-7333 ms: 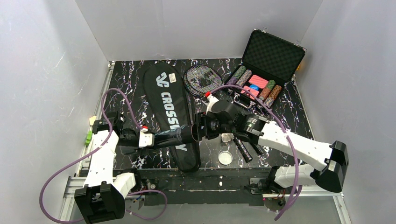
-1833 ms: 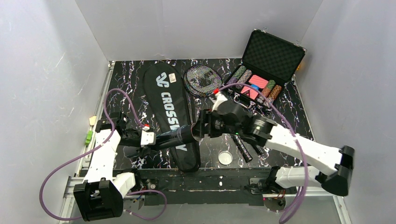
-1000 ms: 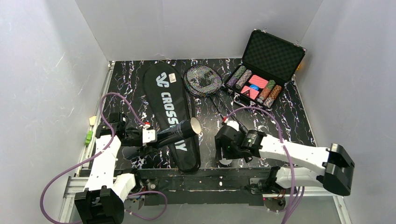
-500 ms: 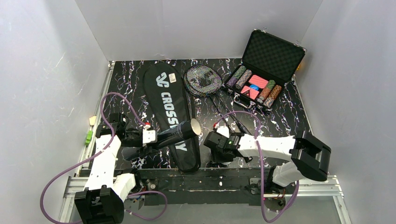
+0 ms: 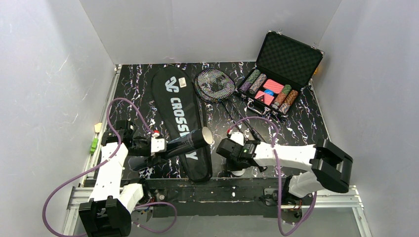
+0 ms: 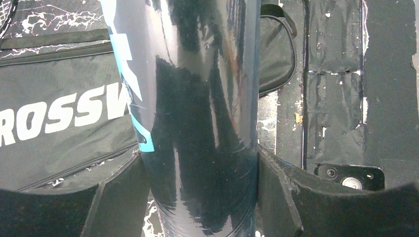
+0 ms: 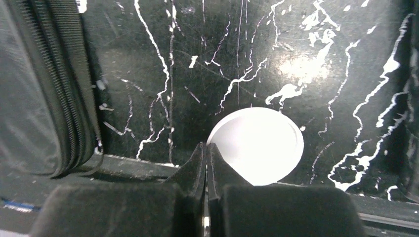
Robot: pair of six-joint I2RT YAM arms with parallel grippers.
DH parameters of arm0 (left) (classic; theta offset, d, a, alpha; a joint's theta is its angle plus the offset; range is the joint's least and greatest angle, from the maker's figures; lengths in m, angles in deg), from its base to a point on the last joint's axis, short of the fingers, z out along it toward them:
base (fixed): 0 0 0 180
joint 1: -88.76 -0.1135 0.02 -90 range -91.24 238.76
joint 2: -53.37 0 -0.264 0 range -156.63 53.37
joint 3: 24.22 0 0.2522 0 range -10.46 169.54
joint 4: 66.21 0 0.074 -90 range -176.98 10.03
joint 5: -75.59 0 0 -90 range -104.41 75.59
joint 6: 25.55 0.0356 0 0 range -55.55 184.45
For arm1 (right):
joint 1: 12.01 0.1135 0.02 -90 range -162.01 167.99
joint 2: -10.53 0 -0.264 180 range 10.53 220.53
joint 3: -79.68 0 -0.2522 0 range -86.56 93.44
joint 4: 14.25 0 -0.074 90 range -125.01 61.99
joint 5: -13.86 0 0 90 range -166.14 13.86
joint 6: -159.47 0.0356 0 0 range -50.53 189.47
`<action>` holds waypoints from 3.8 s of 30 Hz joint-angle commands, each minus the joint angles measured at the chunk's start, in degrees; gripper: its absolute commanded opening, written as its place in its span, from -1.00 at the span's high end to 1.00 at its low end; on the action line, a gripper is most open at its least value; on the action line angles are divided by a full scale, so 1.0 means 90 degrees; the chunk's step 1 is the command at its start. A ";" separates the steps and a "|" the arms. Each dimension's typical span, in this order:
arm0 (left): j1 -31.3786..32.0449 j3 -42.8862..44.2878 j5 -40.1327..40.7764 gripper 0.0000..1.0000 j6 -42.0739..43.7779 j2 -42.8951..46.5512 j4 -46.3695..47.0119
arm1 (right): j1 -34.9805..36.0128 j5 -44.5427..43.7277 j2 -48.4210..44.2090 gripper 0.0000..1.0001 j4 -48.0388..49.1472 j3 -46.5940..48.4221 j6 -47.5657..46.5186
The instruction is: Pack up the badminton gear
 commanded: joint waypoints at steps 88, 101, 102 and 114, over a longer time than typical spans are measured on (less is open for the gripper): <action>0.0017 0.0295 -0.0477 1.00 0.1769 -0.0165 -0.1341 | -0.1614 0.4344 -0.3783 0.34 0.4241 -0.0152 -0.0704; 0.0015 0.0321 -0.0490 1.00 0.1610 -0.0134 -0.1245 | -0.1581 0.4435 -0.3141 0.96 0.4084 0.0261 -0.0836; 0.0017 0.0319 -0.0480 1.00 0.1581 -0.0132 -0.1221 | -0.1555 0.4414 -0.3124 0.97 0.4048 0.0291 -0.0861; 0.0026 0.0172 -0.0328 1.00 0.1089 -0.0017 -0.0713 | -0.1180 0.3924 -0.3046 0.97 0.3692 0.0470 -0.1078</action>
